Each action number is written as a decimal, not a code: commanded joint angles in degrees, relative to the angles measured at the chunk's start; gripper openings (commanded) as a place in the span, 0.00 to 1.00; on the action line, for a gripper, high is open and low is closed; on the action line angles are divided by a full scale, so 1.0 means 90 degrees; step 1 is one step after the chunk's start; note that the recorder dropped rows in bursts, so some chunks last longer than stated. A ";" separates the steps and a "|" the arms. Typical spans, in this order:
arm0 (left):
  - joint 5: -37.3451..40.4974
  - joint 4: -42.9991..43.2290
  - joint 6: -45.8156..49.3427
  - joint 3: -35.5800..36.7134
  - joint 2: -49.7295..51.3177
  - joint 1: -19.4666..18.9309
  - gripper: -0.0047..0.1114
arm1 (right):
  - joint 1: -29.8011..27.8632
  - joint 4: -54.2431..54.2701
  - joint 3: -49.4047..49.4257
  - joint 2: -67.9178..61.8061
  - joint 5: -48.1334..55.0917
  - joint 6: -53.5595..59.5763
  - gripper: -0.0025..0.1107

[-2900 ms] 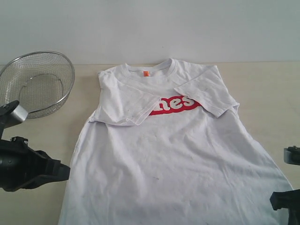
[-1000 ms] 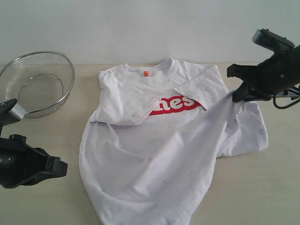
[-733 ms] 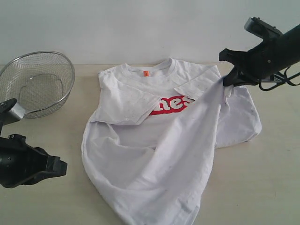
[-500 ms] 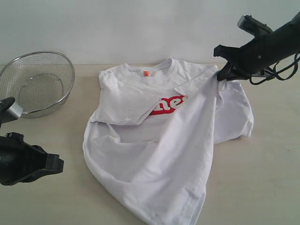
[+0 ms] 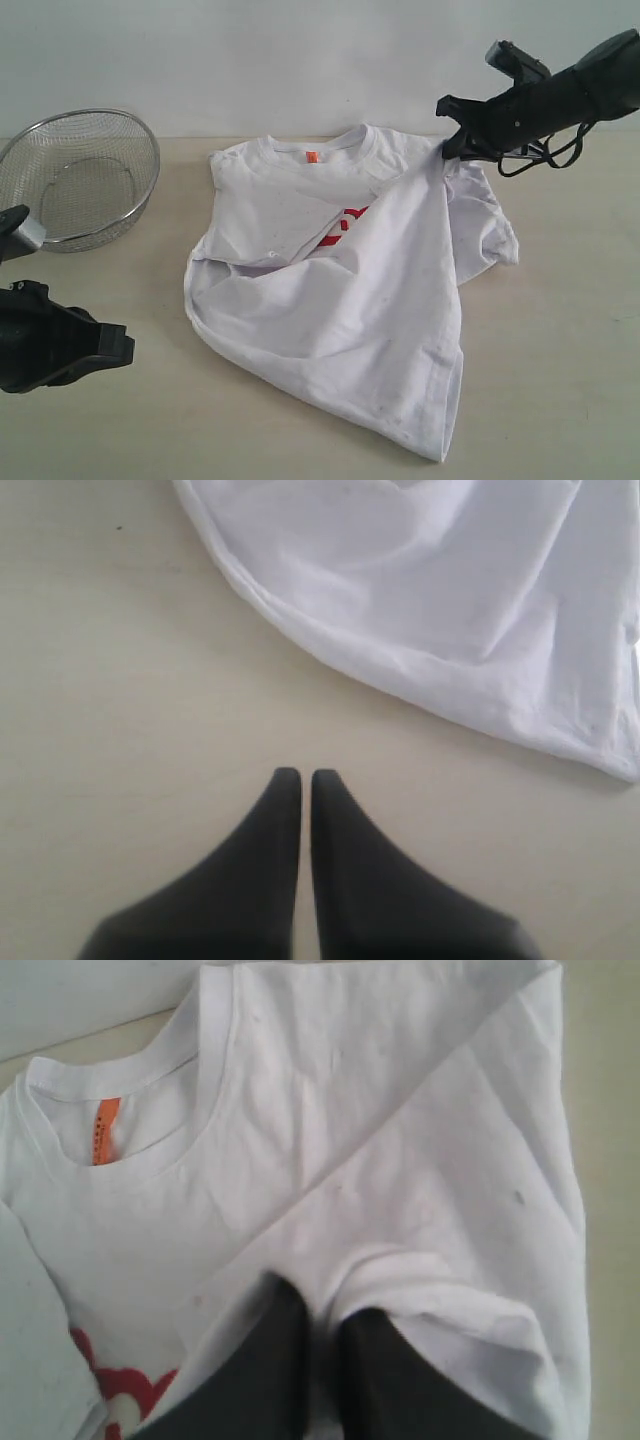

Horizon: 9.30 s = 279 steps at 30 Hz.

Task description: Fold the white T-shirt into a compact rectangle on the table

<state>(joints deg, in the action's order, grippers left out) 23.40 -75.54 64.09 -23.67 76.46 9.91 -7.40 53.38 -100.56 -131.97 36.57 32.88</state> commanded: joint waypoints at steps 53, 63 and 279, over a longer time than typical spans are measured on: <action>0.2177 0.1379 0.2230 -0.3971 0.3984 0.2791 0.42 | -0.0002 -0.2973 -0.0084 0.1126 0.2143 -0.0426 0.03; 0.0857 0.2917 0.2111 -0.4446 0.3994 0.3546 0.53 | -0.0002 -0.2973 -0.0084 0.1126 0.1993 -0.0426 0.03; 0.1615 0.4608 -0.3635 -0.3616 0.4373 0.0191 0.08 | 0.1892 -0.5932 0.4279 0.1355 0.0709 -0.3420 0.02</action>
<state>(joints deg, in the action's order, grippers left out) 34.49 -38.58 30.95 -61.11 115.90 11.37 7.70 -4.10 -68.36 -117.19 35.53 2.91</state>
